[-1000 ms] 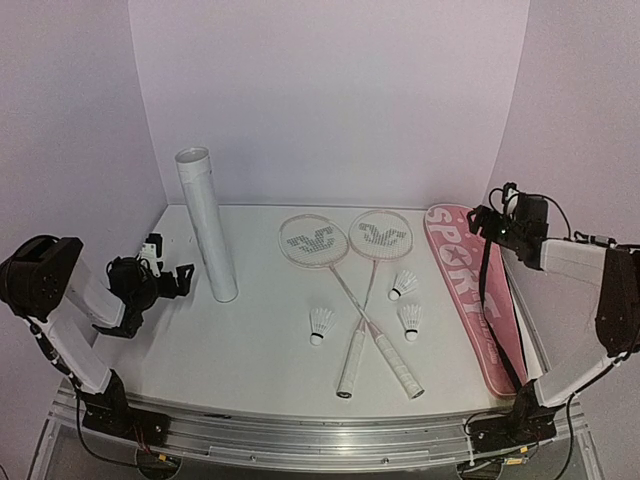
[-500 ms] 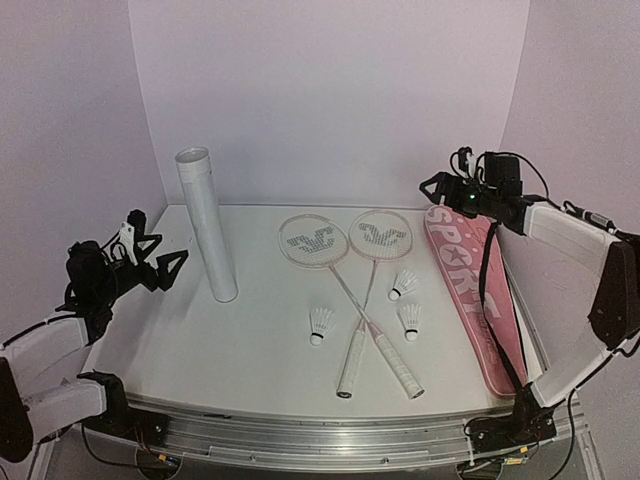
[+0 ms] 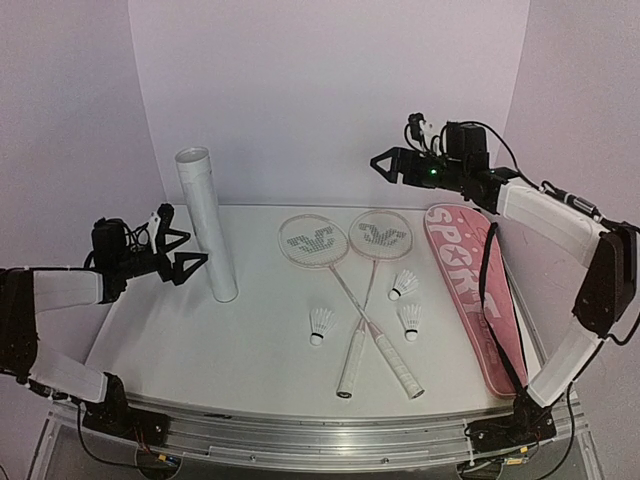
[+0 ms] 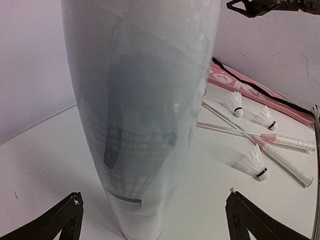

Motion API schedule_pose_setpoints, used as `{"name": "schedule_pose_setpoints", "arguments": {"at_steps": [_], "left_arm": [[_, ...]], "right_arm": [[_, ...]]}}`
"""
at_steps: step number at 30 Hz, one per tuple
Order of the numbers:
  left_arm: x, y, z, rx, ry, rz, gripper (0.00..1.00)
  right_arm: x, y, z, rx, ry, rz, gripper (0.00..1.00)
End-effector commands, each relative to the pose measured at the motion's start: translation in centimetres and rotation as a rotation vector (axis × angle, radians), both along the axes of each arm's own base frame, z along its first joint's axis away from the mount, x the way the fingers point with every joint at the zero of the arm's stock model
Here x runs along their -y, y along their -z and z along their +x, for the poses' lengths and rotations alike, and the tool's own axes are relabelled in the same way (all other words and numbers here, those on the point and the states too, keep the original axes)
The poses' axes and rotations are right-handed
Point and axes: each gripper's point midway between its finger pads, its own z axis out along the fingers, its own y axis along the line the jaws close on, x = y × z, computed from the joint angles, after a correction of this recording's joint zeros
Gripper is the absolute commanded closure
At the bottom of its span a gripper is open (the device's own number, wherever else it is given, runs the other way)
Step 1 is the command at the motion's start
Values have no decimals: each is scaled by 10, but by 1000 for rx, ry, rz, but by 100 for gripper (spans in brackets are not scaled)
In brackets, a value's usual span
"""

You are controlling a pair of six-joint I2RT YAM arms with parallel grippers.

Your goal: Pack up the badminton gear

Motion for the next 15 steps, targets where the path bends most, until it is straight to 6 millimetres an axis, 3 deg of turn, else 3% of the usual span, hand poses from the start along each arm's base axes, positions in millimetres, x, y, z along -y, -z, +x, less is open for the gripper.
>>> {"name": "schedule_pose_setpoints", "arguments": {"at_steps": [1, 10, 15], "left_arm": [[12, -34, 13, 169, 125, 4, 0], [25, -47, 30, 258, 206, -9, 1], [32, -50, 35, 273, 228, -18, 11]], "right_arm": [[-19, -17, -2, 64, -51, -7, 11], [-39, -17, -2, 80, -81, -1, 11], [-48, -17, -2, 79, -102, 10, 12]]}}
